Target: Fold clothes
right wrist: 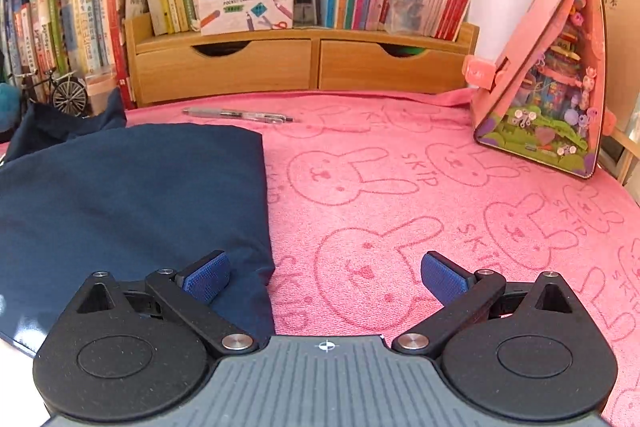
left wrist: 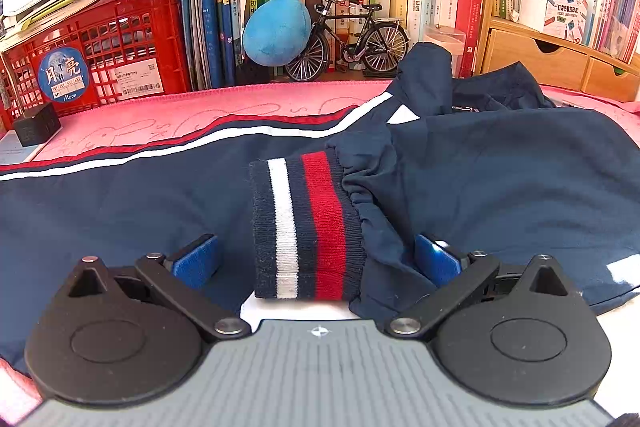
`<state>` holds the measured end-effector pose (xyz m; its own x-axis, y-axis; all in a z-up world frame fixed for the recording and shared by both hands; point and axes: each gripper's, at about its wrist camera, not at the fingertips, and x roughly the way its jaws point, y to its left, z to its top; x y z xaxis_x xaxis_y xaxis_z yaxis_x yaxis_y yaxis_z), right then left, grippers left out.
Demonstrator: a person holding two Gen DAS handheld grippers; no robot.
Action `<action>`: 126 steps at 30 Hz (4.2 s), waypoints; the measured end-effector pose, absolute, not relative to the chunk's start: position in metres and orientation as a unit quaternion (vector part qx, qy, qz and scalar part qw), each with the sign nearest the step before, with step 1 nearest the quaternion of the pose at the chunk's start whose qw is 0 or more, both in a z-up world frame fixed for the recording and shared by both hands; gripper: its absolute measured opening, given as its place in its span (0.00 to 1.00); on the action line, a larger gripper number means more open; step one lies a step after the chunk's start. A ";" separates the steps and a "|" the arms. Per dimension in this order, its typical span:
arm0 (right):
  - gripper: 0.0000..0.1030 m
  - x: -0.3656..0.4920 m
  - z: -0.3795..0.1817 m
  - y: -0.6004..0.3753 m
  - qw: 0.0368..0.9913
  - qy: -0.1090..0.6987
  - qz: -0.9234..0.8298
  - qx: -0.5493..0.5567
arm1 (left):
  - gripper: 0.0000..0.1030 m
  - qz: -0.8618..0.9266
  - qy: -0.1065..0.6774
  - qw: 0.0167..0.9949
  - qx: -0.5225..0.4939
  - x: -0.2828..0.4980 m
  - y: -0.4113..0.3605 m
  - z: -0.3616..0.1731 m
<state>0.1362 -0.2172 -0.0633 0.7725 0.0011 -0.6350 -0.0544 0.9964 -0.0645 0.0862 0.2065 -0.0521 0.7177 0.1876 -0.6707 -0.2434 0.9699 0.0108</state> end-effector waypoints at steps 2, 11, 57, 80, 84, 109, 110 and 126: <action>1.00 0.128 -0.059 -0.208 0.944 0.323 0.039 -0.048 | 1.00 0.121 0.363 0.923 -0.040 0.086 0.205 -0.048; 1.00 0.116 -0.048 -0.152 0.935 0.304 0.172 -0.060 | 1.00 0.110 0.326 0.938 -0.028 0.084 0.181 -0.008; 1.00 0.143 -0.077 -0.175 0.928 0.351 0.118 -0.043 | 1.00 0.061 0.341 0.938 0.005 0.069 0.166 -0.037; 1.00 0.142 -0.076 -0.174 0.928 0.351 0.116 -0.042 | 1.00 0.199 0.312 0.928 -0.034 0.056 0.268 -0.001; 1.00 0.142 -0.076 -0.174 0.928 0.351 0.116 -0.042 | 1.00 0.315 0.294 0.901 -0.060 0.043 0.333 -0.001; 1.00 0.142 -0.076 -0.172 0.929 0.351 0.111 -0.041 | 0.11 0.096 0.200 0.967 0.122 0.062 0.202 0.033; 1.00 0.142 -0.076 -0.172 0.929 0.351 0.111 -0.041 | 0.21 0.062 0.212 0.965 0.143 0.059 0.176 0.028; 1.00 0.129 0.015 -0.050 0.913 0.299 0.261 -0.095 | 0.78 -0.057 0.318 0.928 0.183 0.013 0.088 -0.025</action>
<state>0.1291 -0.0501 0.0150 0.6849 0.4206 -0.5949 -0.5341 0.8452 -0.0174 0.0133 0.0883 -0.0246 0.7910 0.0105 -0.6117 0.2224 0.9265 0.3035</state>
